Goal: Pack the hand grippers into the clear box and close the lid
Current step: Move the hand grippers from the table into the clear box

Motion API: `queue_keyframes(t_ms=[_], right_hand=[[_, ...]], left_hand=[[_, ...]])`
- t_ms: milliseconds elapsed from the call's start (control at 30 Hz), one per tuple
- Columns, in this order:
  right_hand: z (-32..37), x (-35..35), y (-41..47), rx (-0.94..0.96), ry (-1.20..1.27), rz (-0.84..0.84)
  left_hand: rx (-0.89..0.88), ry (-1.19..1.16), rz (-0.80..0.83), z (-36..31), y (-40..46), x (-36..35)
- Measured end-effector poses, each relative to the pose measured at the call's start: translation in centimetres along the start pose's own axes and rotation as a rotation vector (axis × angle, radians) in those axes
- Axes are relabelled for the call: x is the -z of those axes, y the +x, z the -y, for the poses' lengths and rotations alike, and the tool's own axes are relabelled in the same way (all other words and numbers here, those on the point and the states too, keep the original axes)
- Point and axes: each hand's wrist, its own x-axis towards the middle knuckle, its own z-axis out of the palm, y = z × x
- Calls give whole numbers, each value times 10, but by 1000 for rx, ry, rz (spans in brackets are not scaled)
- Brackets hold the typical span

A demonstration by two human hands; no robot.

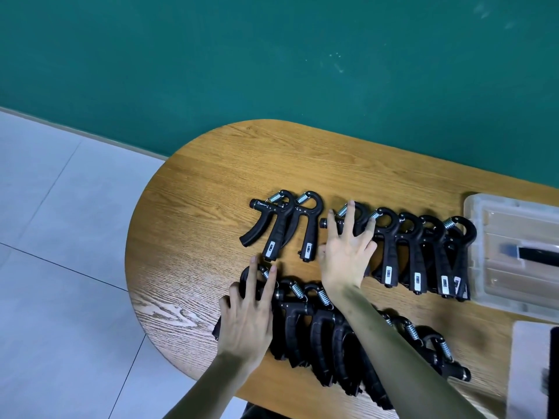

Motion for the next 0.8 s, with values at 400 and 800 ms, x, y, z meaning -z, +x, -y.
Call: queue_keyframes(t_ms=[400, 800], right_hand=[[-28, 30, -21, 119, 22, -40], [-114, 131, -125, 128, 152, -148]], left_hand=[[49, 19, 46, -3, -11, 28], [-12, 74, 13, -104, -7, 130]])
